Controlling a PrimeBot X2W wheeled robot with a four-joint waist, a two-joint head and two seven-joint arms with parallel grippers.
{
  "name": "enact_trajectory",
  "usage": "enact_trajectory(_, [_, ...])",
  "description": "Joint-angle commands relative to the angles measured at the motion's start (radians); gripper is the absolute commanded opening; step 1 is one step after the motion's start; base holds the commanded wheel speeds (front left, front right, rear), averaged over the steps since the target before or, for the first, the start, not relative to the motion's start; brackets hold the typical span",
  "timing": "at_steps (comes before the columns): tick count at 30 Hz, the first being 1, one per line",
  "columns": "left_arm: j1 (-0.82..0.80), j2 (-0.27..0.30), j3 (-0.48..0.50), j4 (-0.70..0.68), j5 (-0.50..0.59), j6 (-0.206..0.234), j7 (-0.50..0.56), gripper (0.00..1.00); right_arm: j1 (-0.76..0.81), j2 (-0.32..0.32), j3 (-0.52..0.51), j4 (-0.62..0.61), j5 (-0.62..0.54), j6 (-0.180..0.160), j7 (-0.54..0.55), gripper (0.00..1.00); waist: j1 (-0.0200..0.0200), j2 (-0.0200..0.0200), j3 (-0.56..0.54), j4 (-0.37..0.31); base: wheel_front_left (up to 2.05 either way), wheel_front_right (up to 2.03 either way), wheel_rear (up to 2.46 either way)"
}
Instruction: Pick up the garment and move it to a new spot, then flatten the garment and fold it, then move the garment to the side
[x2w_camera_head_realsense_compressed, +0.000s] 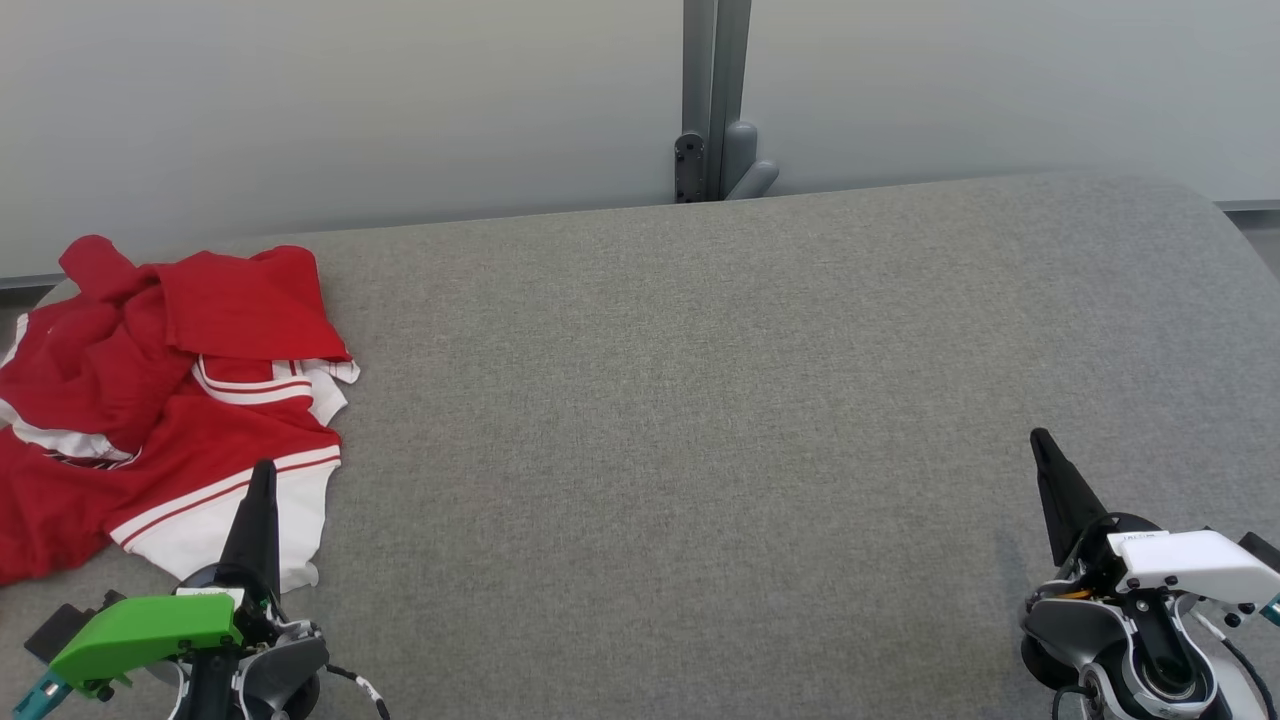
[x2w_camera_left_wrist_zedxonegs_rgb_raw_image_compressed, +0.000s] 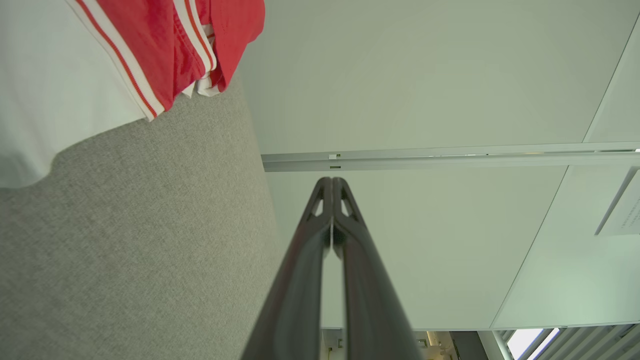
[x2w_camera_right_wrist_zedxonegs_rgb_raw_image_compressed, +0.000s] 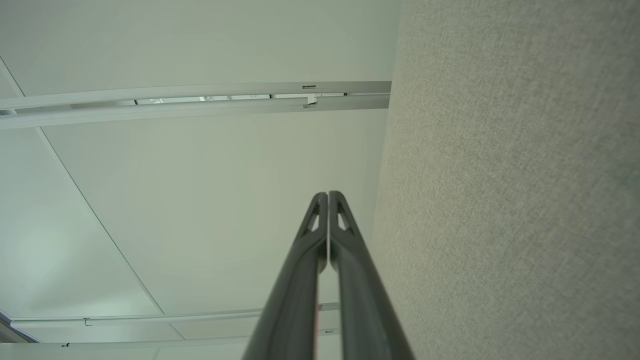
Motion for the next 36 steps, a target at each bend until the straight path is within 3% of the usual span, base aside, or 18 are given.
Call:
enact_trajectory(1, [-0.011, 0.000, 0.001, 0.000, 0.008, -0.006, 0.002, 0.00, -0.008, -0.001, -0.001, 0.002, -0.006, 0.004, 0.002, 0.00, 0.0000, 0.0000, 0.000, 0.000, 0.00, 0.00, 0.00])
enact_trajectory(5, [-0.011, 0.000, 0.001, 0.000, 0.008, -0.006, 0.002, 0.00, -0.008, -0.001, -0.001, 0.002, -0.006, 0.004, 0.002, 0.00, 0.0000, 0.0000, 0.000, 0.000, 0.00, 0.00, 0.00])
enact_trajectory(6, [0.000, 0.000, 0.000, 0.000, 0.000, 0.000, 0.000, 1.00, 0.000, 0.000, 0.000, 0.000, 0.000, 0.000, 0.000, 1.00, 0.0000, 0.0000, 0.000, 0.000, 0.00, 0.00, 0.00])
enact_trajectory(24, [0.026, 0.000, -0.060, 0.024, 0.028, 0.000, -0.062, 1.00, 0.061, 0.006, 0.018, -0.032, -0.048, -0.004, -0.072, 1.00, 0.0000, 0.0000, 0.000, 0.003, 0.00, 0.00, 0.00])
enact_trajectory(36, [0.005, 0.025, -0.114, 0.053, 0.165, 0.000, -0.122, 1.00, 0.073, -0.013, 0.031, -0.076, -0.261, -0.002, -0.123, 1.00, 0.0000, 0.0000, 0.001, 0.009, 0.00, 0.00, 0.00])
